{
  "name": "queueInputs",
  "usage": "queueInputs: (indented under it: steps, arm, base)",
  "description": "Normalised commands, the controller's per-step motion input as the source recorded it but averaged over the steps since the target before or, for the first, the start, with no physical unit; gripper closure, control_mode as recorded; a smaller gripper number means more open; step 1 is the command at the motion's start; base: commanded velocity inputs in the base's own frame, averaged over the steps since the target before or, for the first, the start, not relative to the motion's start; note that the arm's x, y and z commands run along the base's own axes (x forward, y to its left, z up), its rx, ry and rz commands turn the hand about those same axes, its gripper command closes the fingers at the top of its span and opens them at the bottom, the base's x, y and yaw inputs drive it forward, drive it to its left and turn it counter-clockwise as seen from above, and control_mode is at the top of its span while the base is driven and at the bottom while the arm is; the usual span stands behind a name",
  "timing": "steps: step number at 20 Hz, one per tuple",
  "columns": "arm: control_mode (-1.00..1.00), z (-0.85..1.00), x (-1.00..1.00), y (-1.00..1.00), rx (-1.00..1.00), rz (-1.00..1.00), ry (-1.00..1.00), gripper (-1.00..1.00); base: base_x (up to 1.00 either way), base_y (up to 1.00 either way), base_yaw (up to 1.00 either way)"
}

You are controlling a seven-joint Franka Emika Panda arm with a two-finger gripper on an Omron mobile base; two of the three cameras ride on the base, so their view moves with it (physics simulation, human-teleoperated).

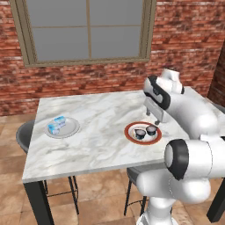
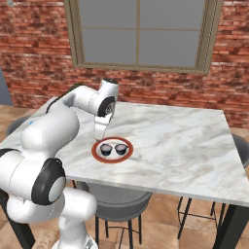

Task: Place two yogurt containers on each plate.

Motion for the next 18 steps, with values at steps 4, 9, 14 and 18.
queueInputs:
  steps: [4,9,14,18]
  arm:
    - [-1.00,0.80,-0.61,0.32,0.00,0.00,0.00,-1.00]
    - [-1.00,0.72,-0.54,0.22,0.00,0.00,0.00,-1.00]
    - [-1.00,0.66,-0.55,0.12,0.00,0.03,-0.01,-1.00]
    - [-1.00,0.54,-0.59,0.05,0.00,0.12,-0.08,-1.00]
  base:
    - [0.00,0.00,0.00]
    - [0.00,0.00,0.00]
    - [0.00,0.00,0.00]
    - [0.00,0.00,0.00]
